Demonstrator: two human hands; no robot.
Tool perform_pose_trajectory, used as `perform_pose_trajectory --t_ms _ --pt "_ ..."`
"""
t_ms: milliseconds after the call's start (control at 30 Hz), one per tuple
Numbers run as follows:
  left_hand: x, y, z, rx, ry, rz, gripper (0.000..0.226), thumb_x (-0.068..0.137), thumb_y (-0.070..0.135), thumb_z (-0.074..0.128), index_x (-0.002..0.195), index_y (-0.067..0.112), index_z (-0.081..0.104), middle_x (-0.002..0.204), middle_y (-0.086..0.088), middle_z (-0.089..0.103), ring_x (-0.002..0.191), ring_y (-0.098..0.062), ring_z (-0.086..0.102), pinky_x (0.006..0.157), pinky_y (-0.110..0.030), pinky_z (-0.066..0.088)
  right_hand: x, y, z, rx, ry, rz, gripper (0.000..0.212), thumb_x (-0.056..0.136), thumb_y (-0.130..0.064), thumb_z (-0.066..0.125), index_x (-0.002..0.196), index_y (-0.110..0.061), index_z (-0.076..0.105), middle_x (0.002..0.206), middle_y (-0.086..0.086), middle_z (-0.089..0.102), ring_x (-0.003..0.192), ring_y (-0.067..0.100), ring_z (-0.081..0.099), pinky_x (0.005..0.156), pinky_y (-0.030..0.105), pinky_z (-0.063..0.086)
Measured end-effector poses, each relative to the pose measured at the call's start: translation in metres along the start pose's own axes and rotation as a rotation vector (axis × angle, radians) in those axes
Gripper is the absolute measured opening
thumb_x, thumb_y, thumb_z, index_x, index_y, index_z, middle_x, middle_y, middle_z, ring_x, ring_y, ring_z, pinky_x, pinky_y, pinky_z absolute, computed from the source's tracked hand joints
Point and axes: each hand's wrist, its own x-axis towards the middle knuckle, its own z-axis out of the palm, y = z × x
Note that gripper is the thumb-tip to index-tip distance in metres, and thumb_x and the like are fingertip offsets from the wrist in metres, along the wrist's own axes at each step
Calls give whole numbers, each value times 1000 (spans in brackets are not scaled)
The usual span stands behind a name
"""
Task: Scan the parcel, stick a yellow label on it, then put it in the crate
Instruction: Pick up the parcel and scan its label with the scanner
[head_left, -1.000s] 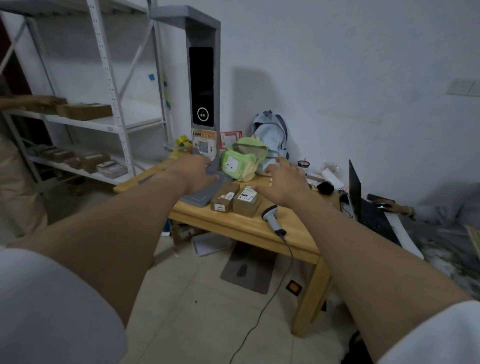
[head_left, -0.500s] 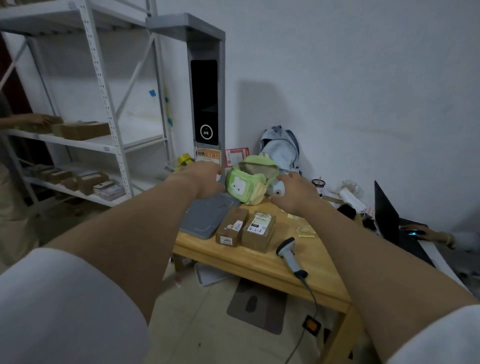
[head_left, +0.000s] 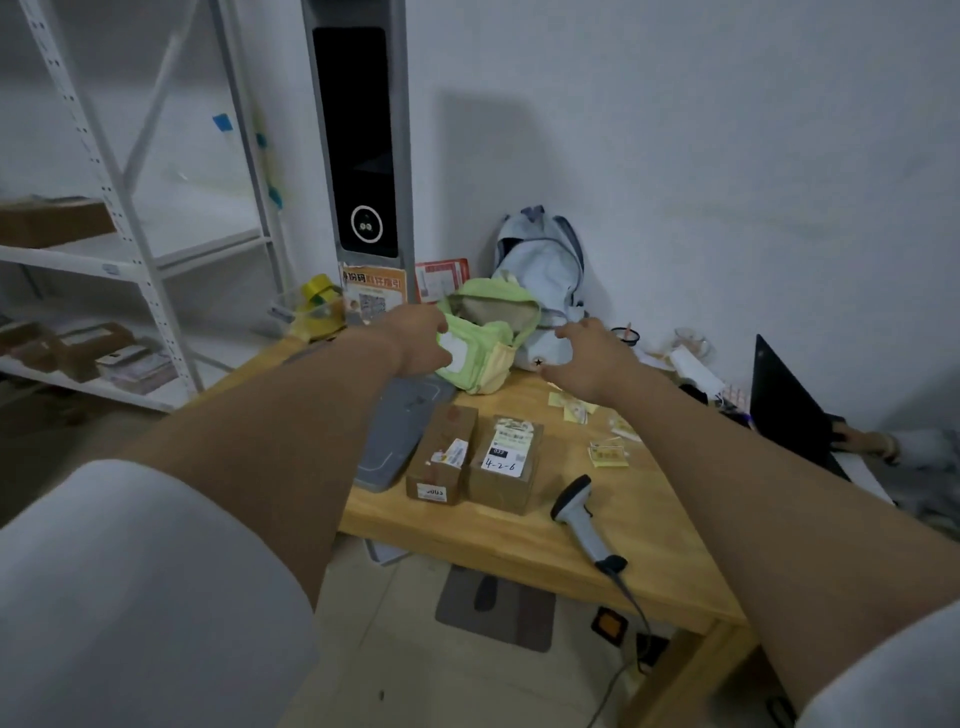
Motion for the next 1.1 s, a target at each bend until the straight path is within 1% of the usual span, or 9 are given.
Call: perform_pose_trajectory --t_ms 233,333,433,567,667,833,967,1033,1100 --pt "121 -28 15 -27 -61 145 51 87 28 58 135 11 51 138 -12 53 123 -31 51 98 -35 44 84 8 15 46 30 148 72 80 -43 67 139 -10 45 138 17 42 126 33 46 103 42 42" --pt "173 -40 14 -36 -96 205 49 85 29 58 131 12 55 134 -12 55 119 -30 54 97 -36 48 125 7 18 44 43 193 78 71 -55 59 133 -9 49 134 18 48 125 34 46 101 43 42" --pt "216 -46 16 -46 -116 258 50 86 30 56 132 11 53 135 -12 54 120 -30 52 95 -35 44 157 5 24 35 68 261 71 81 -45 63 140 -10 44 141 17 42 128 33 45 105 44 40" --pt "261 -45 39 -163 -168 302 47 88 26 58 131 7 53 134 -13 54 120 -30 52 92 -31 44 184 13 39 32 76 318 65 84 -38 64 140 -10 43 141 16 43 128 32 44 104 41 40" --pt "276 -45 73 -218 -266 292 57 89 26 59 140 7 42 144 -14 46 129 -30 47 101 -35 42 189 29 61 7 12 390 68 86 -37 63 143 -10 39 145 15 41 131 32 42 101 40 39" --pt "284 -40 138 -213 -454 296 62 86 24 61 143 11 39 145 -13 44 129 -29 47 99 -34 43 181 78 105 12 -152 622 89 82 -37 69 151 -11 19 153 17 28 133 37 40 103 44 42" --pt "279 -34 191 -218 -595 284 56 88 30 57 140 17 42 144 -10 47 127 -29 49 103 -37 44 164 112 151 68 -305 772 89 80 -34 70 150 -10 20 151 17 28 133 35 39 96 38 43" --pt "273 -35 210 -145 -599 319 42 90 34 50 130 22 51 135 -7 55 119 -28 55 99 -38 47 153 130 178 117 -383 846 87 79 -31 73 147 -8 24 146 18 33 127 34 45 90 36 46" --pt "270 -33 225 -108 -610 345 41 91 30 51 130 16 51 131 -8 57 117 -28 57 97 -36 46 141 143 203 136 -481 923 83 79 -26 72 145 -4 27 141 18 38 117 31 52 85 34 52"
